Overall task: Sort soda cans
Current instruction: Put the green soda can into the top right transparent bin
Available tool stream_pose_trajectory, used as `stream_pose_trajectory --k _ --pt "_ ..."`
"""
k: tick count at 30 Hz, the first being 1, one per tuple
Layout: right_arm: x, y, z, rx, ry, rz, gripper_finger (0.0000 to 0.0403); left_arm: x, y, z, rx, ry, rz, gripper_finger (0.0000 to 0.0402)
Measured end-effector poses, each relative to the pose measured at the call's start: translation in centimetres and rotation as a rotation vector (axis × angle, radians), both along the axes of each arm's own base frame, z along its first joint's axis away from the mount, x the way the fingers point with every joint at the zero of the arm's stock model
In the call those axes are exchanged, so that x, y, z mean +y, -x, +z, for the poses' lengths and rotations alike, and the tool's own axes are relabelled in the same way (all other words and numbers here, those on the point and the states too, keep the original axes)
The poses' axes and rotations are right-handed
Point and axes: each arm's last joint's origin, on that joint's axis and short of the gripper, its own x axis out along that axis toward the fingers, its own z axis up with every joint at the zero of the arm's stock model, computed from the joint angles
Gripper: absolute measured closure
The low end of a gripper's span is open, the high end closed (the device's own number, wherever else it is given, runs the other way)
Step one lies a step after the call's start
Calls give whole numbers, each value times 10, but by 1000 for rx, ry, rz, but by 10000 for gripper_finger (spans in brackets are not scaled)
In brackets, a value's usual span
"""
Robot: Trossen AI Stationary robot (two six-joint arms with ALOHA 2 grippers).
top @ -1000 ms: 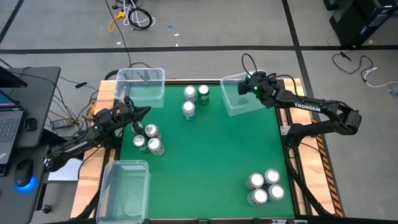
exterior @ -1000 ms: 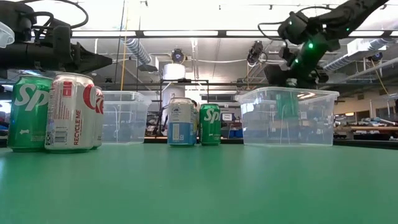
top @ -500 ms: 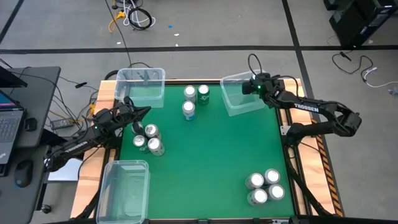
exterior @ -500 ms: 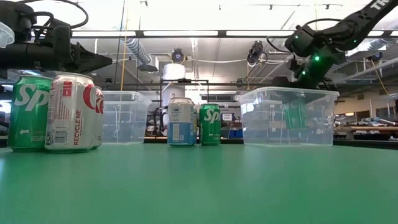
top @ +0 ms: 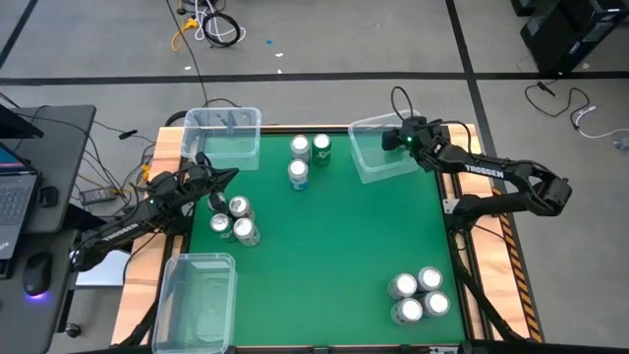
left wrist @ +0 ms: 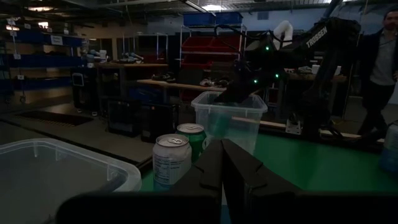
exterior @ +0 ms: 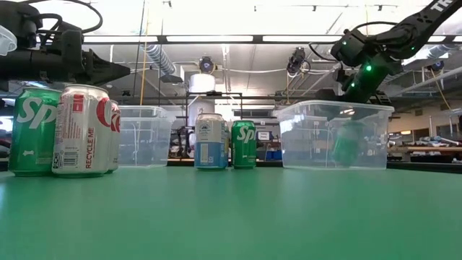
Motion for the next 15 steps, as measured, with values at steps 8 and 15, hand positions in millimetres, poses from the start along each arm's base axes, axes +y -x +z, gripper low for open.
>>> stream_pose_trajectory --k 8,15 --pt "0 0 0 7 -2 3 156 0 0 0 0 0 0 392" --pt "0 -3 1 5 -11 90 217 0 0 0 0 0 0 392"
